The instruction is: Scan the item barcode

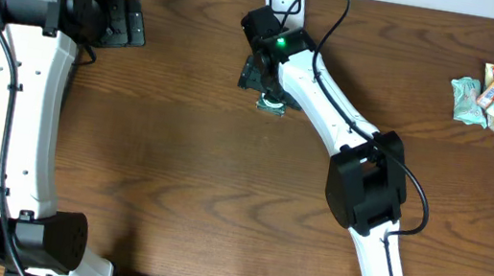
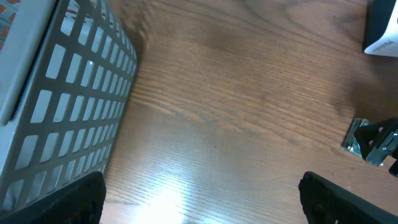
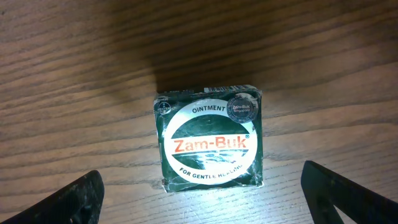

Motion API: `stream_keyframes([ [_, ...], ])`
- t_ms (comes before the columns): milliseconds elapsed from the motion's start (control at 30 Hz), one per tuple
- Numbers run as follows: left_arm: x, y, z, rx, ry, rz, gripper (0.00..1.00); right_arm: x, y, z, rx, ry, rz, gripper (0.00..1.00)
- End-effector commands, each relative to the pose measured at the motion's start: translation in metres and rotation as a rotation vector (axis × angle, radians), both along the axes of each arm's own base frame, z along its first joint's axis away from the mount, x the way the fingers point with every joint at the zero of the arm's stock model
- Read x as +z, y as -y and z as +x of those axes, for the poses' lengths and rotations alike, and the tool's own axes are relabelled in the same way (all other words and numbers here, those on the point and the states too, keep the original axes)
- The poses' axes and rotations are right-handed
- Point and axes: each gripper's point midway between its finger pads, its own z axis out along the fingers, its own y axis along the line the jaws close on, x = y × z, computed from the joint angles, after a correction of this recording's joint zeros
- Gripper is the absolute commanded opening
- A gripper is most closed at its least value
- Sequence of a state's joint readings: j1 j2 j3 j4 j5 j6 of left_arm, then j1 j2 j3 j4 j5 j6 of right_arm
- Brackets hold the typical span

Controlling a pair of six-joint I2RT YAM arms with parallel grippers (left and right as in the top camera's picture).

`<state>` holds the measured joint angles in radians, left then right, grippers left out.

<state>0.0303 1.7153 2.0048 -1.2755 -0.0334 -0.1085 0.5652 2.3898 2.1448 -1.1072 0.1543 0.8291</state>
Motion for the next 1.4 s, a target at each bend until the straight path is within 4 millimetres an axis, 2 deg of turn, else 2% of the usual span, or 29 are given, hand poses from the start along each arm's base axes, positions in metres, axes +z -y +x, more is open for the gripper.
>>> stream_keyframes([
  [0, -0.003, -0.004, 0.000, 0.020, -0.008, 0.010, 0.98, -0.009, 0.001, -0.001, -0.003, -0.007, -0.028, 0.95],
  [200, -0.003, -0.004, 0.000, 0.019, -0.008, 0.010, 0.98, -0.014, 0.005, 0.000, -0.024, -0.003, -0.049, 0.90],
  [467, -0.003, -0.004, 0.000, 0.020, -0.008, 0.010, 0.98, -0.043, 0.008, -0.004, -0.024, -0.050, -0.082, 0.88],
  [700, -0.003, -0.004, 0.000, 0.019, -0.008, 0.010, 0.98, -0.047, 0.012, -0.007, 0.047, -0.075, -0.112, 0.78],
  [833, -0.003, -0.004, 0.000, 0.019, -0.008, 0.010, 0.98, -0.048, 0.018, -0.010, 0.121, -0.099, -0.144, 0.68],
  [1100, -0.003, -0.004, 0.000, 0.019, -0.008, 0.010, 0.98, -0.035, 0.046, -0.011, 0.328, -0.155, -0.217, 0.66],
  [1300, -0.003, -0.004, 0.000, 0.019, -0.008, 0.010, 0.98, -0.010, 0.070, -0.014, 0.672, -0.206, -0.293, 0.65],
  [1367, -0.003, -0.004, 0.000, 0.019, -0.008, 0.010, 0.98, -0.002, 0.083, -0.014, 0.750, -0.227, -0.331, 0.71],
])
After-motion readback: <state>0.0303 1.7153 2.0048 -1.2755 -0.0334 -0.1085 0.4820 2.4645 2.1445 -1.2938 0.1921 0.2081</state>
